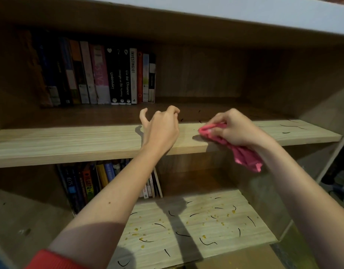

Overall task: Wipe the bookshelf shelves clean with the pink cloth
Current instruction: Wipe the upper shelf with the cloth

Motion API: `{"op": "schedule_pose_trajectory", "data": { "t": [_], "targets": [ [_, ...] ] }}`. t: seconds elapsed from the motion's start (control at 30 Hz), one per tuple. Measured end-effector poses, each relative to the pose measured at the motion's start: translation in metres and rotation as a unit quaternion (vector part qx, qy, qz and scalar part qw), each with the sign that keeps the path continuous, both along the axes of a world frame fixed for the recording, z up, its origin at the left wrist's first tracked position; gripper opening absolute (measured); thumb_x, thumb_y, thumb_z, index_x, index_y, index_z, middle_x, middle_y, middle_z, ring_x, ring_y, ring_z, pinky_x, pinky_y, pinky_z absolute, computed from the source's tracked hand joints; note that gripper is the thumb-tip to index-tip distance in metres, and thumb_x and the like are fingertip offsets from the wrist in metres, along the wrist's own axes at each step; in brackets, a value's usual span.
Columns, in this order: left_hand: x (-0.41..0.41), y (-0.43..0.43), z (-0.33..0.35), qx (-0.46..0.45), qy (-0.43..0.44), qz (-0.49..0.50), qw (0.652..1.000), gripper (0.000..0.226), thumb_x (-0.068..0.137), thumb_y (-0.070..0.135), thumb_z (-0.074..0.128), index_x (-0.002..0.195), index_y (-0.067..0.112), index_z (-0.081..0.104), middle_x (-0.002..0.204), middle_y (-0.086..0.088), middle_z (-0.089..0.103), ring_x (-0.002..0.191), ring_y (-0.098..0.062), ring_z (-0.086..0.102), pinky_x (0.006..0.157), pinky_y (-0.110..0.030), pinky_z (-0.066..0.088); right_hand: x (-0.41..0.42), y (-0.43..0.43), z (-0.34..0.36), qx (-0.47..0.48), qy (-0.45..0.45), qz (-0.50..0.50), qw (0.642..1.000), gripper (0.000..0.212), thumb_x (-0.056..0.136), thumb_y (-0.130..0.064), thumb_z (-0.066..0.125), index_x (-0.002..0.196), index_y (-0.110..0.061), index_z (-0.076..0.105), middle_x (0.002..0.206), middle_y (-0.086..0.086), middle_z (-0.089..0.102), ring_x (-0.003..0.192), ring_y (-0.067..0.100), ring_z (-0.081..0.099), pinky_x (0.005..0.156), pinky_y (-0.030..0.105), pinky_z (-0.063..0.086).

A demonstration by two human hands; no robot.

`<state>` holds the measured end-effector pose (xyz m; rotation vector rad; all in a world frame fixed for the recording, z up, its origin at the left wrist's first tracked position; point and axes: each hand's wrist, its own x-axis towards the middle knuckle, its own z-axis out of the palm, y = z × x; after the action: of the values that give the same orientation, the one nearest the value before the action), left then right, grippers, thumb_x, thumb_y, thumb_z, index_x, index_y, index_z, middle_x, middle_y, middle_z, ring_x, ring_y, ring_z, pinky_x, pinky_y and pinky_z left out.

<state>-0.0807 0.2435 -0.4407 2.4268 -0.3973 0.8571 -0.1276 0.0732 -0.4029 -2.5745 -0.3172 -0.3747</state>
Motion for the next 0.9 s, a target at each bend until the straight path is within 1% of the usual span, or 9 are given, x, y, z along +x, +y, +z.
{"op": "schedule_pose_trajectory", "data": {
  "t": [0.07, 0.13, 0.2, 0.3, 0.47, 0.63, 0.73, 0.83, 0.9],
  "targets": [
    [0.002, 0.000, -0.001, 0.002, 0.001, 0.004, 1.000, 0.031, 0.101, 0.021, 0.032, 0.124, 0.022, 0.052, 0.093, 0.003, 0.067, 0.105, -0.015, 0.057, 0.111, -0.042, 0.003, 0.009, 0.001, 0.002, 0.084, -0.034, -0.061, 0.994, 0.020, 0.090, -0.011, 0.058, 0.108, -0.012, 0.066, 0.083, -0.008, 0.058, 0.069, 0.005, 0.057, 0.048, 0.009, 0.044],
    [0.003, 0.000, -0.001, 0.002, 0.003, 0.005, 1.000, 0.030, 0.100, 0.020, 0.033, 0.124, 0.021, 0.052, 0.097, 0.003, 0.067, 0.106, -0.016, 0.056, 0.111, -0.043, 0.003, 0.023, 0.009, 0.003, 0.121, -0.043, -0.107, 0.986, 0.020, 0.091, -0.011, 0.057, 0.109, -0.012, 0.065, 0.088, -0.001, 0.059, 0.068, 0.008, 0.058, 0.047, 0.013, 0.047],
    [0.003, -0.001, -0.002, 0.001, 0.008, 0.003, 1.000, 0.030, 0.100, 0.019, 0.033, 0.124, 0.021, 0.052, 0.101, 0.003, 0.066, 0.109, -0.016, 0.054, 0.111, -0.043, 0.003, 0.038, 0.020, -0.001, 0.079, -0.024, -0.121, 0.989, 0.018, 0.089, -0.014, 0.059, 0.105, -0.013, 0.066, 0.093, 0.002, 0.062, 0.073, 0.012, 0.063, 0.055, 0.022, 0.053],
    [0.004, 0.000, -0.002, 0.006, 0.001, 0.004, 1.000, 0.031, 0.099, 0.015, 0.035, 0.124, 0.021, 0.052, 0.106, 0.005, 0.065, 0.112, -0.015, 0.052, 0.110, -0.043, 0.003, 0.047, 0.034, -0.014, -0.059, -0.016, -0.107, 0.992, 0.016, 0.087, -0.020, 0.064, 0.099, -0.013, 0.071, 0.088, 0.001, 0.066, 0.083, 0.015, 0.063, 0.075, 0.033, 0.056],
    [0.005, 0.000, -0.004, 0.006, 0.011, 0.000, 1.000, 0.033, 0.097, 0.011, 0.036, 0.123, 0.021, 0.053, 0.109, 0.005, 0.064, 0.114, -0.014, 0.049, 0.111, -0.044, 0.003, 0.037, 0.033, 0.003, -0.107, 0.045, -0.030, 0.993, 0.017, 0.084, -0.020, 0.066, 0.098, -0.014, 0.072, 0.089, 0.001, 0.065, 0.072, 0.006, 0.055, 0.060, 0.019, 0.047],
    [0.003, 0.001, -0.003, 0.013, 0.001, 0.009, 1.000, 0.034, 0.095, 0.010, 0.038, 0.123, 0.021, 0.054, 0.109, 0.005, 0.063, 0.114, -0.014, 0.049, 0.111, -0.044, 0.003, 0.058, 0.045, 0.004, -0.113, 0.024, -0.057, 0.992, 0.021, 0.086, -0.024, 0.065, 0.102, -0.012, 0.071, 0.094, 0.007, 0.068, 0.083, 0.017, 0.060, 0.078, 0.034, 0.055],
    [0.002, 0.001, -0.002, 0.013, 0.001, 0.005, 1.000, 0.034, 0.095, 0.011, 0.038, 0.123, 0.021, 0.054, 0.110, 0.005, 0.063, 0.116, -0.014, 0.048, 0.111, -0.043, 0.002, 0.050, 0.043, -0.004, -0.111, 0.017, -0.046, 0.993, 0.016, 0.086, -0.022, 0.064, 0.099, -0.015, 0.071, 0.096, 0.006, 0.065, 0.082, 0.016, 0.060, 0.076, 0.034, 0.055],
    [0.003, 0.001, -0.002, 0.015, 0.000, 0.009, 1.000, 0.034, 0.095, 0.010, 0.037, 0.123, 0.021, 0.053, 0.111, 0.004, 0.062, 0.117, -0.014, 0.047, 0.112, -0.043, 0.002, 0.042, 0.036, -0.002, -0.099, 0.033, -0.024, 0.994, 0.015, 0.087, -0.016, 0.063, 0.099, -0.015, 0.071, 0.087, 0.002, 0.063, 0.075, 0.012, 0.057, 0.064, 0.024, 0.051],
    [0.002, 0.001, -0.001, 0.010, 0.002, 0.007, 1.000, 0.034, 0.095, 0.010, 0.037, 0.123, 0.021, 0.054, 0.112, 0.004, 0.062, 0.117, -0.014, 0.047, 0.112, -0.043, 0.002, 0.049, 0.037, 0.002, -0.094, 0.034, -0.044, 0.994, 0.016, 0.086, -0.022, 0.064, 0.099, -0.013, 0.071, 0.083, 0.002, 0.064, 0.072, 0.012, 0.057, 0.067, 0.027, 0.053]
  ]
}}
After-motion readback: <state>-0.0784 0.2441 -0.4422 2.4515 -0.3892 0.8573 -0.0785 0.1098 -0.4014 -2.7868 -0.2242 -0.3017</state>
